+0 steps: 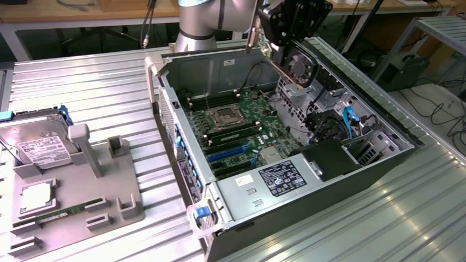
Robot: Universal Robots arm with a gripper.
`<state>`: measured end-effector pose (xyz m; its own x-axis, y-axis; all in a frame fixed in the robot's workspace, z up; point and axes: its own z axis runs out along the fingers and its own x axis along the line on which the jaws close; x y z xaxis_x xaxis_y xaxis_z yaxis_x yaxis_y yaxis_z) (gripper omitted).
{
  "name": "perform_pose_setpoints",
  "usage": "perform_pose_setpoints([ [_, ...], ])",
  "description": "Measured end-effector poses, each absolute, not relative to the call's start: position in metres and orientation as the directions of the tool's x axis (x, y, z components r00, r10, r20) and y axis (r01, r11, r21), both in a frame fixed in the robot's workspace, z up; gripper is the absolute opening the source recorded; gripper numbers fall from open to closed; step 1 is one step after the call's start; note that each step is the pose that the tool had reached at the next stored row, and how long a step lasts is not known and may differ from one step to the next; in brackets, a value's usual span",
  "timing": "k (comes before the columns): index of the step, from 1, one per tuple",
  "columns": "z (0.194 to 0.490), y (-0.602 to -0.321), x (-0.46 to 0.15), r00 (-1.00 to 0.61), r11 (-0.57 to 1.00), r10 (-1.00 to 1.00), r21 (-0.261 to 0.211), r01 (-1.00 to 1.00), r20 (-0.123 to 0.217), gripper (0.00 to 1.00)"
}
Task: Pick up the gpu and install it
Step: 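Insert the gpu into the slot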
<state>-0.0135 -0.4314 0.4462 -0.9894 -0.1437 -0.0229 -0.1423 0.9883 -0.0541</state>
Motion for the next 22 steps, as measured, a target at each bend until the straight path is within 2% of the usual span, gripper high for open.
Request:
perform_pose_setpoints([
  [22,0.4462,-0.4314,-0.0135,-0.951,0.950,-0.308,-0.055,-0.306,-0.023,0.28],
])
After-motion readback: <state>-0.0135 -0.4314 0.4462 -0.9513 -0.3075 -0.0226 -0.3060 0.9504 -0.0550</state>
